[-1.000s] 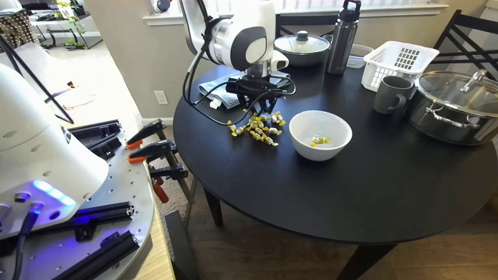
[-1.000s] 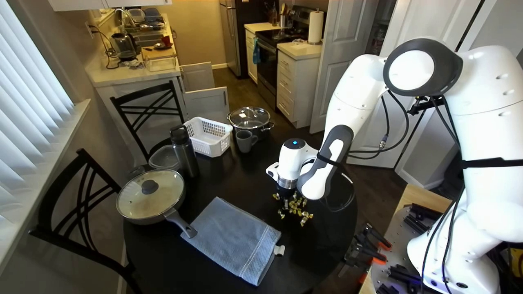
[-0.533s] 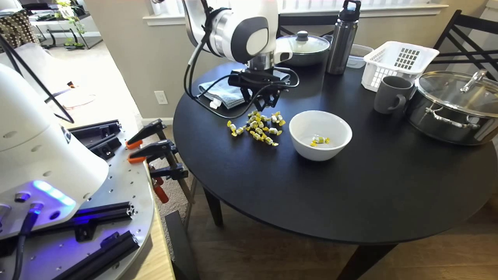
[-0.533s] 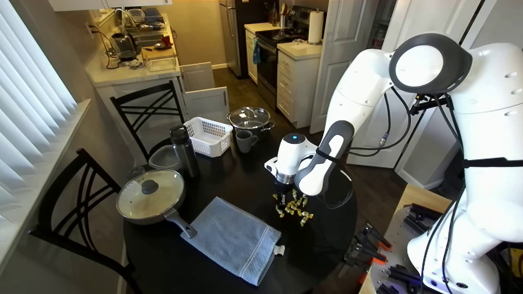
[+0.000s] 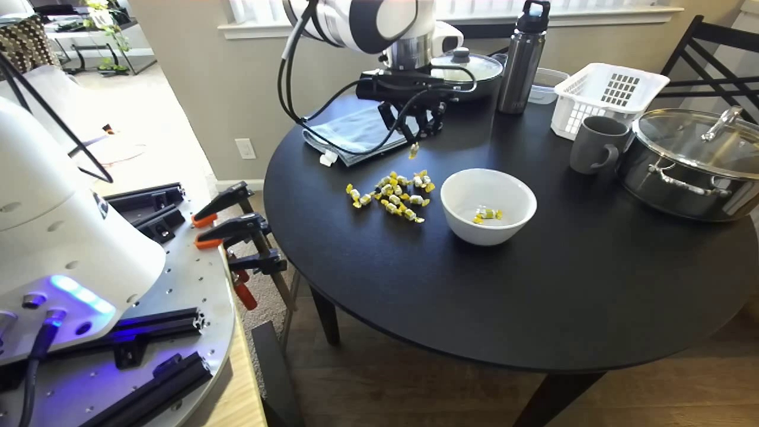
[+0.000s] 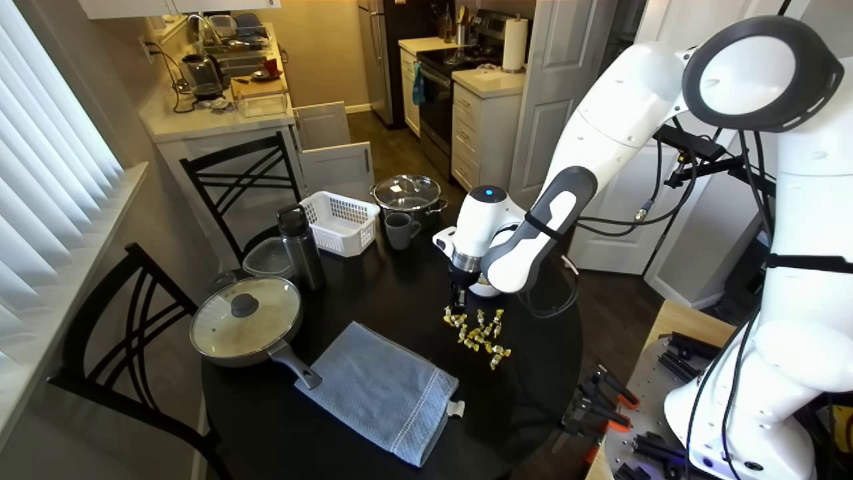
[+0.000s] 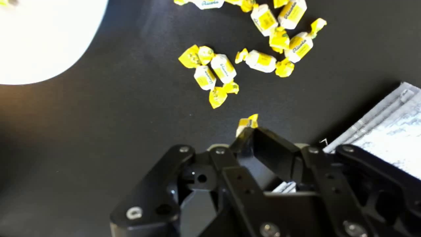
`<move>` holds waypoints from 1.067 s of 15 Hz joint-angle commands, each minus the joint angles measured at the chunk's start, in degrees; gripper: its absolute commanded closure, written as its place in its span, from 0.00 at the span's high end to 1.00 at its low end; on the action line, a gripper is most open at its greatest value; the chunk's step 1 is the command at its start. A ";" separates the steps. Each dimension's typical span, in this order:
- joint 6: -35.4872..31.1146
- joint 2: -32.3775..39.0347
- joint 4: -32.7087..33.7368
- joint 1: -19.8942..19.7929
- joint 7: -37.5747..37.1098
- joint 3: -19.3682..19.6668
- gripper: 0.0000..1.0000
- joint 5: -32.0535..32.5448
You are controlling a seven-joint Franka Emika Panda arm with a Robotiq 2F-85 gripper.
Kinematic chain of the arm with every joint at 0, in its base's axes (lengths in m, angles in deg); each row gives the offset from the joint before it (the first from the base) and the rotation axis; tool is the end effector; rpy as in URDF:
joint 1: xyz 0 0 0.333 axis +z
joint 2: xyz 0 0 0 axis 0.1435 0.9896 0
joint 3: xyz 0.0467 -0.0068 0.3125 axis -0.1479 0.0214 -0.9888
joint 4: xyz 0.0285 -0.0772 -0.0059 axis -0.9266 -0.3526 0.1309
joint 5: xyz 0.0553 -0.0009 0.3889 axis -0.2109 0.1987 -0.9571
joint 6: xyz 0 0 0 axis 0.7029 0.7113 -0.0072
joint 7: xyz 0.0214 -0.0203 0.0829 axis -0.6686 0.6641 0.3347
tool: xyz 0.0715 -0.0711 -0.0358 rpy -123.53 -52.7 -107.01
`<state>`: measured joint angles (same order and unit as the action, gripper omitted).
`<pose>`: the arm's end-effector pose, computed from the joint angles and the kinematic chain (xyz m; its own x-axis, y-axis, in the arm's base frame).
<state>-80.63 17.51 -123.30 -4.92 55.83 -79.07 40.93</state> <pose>0.5197 0.0672 0.1652 0.7499 0.6386 0.1726 0.6435 -0.7647 0.0335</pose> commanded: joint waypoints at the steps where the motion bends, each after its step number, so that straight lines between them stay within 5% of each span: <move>1: 3.82 -9.22 -3.94 -0.30 2.80 1.95 0.02 -3.08; 5: 7.95 -16.79 -5.21 2.84 0.23 9.78 0.02 -0.82; 8: 13.64 -20.46 -4.93 6.85 -7.43 18.67 0.02 8.51; 13: 21.02 -21.35 -3.57 8.85 -18.99 23.55 0.02 21.47; 14: 21.53 -21.17 -3.53 9.11 -19.94 23.46 0.35 22.19; 16: 22.07 -20.68 -3.65 9.66 -21.37 22.94 0.41 23.07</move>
<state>-60.61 -2.65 -126.40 3.07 38.02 -56.15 61.43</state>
